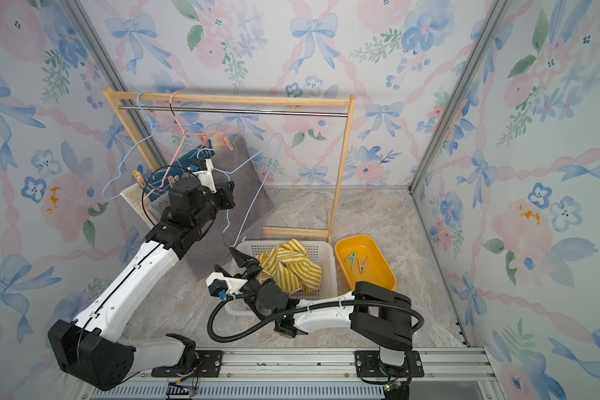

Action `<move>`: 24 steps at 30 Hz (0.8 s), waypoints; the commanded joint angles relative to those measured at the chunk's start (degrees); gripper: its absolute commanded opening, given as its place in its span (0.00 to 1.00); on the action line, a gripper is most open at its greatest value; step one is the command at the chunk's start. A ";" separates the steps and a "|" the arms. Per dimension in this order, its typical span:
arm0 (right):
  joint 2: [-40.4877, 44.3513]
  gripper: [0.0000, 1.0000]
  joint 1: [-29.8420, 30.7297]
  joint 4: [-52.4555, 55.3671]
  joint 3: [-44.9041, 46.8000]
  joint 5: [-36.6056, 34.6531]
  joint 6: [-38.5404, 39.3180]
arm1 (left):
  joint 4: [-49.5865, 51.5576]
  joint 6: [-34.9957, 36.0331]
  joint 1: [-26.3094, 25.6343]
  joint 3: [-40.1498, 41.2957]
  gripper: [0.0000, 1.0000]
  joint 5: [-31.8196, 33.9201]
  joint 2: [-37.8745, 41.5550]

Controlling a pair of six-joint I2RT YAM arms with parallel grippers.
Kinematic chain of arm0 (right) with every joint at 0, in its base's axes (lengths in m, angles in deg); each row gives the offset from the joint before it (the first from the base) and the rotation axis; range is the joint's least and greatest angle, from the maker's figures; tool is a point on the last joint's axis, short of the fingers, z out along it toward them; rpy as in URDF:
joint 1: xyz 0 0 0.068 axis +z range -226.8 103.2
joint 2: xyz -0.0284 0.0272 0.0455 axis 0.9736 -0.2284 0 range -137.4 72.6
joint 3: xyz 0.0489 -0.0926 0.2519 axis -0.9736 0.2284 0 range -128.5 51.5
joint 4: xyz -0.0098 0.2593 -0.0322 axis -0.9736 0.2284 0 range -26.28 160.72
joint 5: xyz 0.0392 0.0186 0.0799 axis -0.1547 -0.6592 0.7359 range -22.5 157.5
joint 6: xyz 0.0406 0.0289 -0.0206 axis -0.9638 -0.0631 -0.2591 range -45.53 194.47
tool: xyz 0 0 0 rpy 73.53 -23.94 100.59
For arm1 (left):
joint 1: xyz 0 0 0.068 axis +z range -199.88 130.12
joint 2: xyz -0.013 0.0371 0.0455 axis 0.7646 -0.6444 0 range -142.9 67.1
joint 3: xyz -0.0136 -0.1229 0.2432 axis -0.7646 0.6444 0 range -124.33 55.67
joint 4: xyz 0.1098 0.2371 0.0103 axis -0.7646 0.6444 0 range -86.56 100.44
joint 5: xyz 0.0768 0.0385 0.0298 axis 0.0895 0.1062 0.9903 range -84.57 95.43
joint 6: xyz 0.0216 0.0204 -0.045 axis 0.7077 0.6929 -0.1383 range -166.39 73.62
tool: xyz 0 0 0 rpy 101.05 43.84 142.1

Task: Remove the clothespins securing towels to the hanger
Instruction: Place the hanger on the clothesline.

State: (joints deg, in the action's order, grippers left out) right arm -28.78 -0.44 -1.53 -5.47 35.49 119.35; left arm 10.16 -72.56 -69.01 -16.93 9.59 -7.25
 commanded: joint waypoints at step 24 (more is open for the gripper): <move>-9.78 0.53 -4.51 -9.02 -5.52 -9.39 -4.65 | 2.88 -0.91 -2.71 -4.21 0.00 5.38 -2.47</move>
State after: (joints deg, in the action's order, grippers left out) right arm -37.22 -4.46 -5.90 -9.97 28.21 115.60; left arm 12.76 -72.62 -71.39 -19.29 15.47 -10.22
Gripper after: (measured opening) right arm 0.537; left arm 0.058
